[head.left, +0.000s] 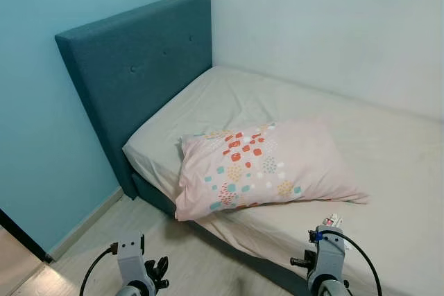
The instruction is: Clean up the room
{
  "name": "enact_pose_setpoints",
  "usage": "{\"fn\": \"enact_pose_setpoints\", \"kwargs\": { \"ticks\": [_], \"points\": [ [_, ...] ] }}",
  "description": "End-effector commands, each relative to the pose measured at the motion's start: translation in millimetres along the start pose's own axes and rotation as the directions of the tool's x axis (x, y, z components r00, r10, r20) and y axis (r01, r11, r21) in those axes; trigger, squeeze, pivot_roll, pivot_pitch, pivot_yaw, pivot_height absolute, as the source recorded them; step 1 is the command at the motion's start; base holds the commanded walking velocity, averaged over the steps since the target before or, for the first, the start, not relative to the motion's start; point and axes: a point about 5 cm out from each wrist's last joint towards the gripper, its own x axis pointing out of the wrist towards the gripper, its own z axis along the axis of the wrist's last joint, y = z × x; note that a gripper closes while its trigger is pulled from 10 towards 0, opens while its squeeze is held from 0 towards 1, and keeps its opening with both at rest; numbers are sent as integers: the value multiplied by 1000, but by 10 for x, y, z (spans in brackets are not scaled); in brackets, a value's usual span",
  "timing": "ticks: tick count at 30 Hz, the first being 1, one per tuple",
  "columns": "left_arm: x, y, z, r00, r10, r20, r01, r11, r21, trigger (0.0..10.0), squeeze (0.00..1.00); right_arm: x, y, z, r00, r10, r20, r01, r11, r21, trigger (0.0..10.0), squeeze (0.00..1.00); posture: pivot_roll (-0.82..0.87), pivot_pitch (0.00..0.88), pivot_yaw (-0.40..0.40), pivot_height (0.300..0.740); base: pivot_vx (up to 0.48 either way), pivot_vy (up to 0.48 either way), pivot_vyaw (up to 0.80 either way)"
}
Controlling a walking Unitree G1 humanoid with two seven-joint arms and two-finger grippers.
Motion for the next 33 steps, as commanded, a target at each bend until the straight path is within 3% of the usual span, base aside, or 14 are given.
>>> {"fn": "enact_pose_setpoints", "kwargs": {
  "ticks": [1,33],
  "points": [
    [10,-14,3,1000,2,-4,-2,1000,-6,10000,0,-2,2,-27,1000,-6,-20,6,1000,11,10000,0,-180,0,14,740,0,0,0],
    [22,-25,26,1000,0,6,0,1000,-8,10000,0,4,5,-18,1000,-9,-19,10,1000,12,10000,0,-182,0,15,740,0,0,0]
  ]
}}
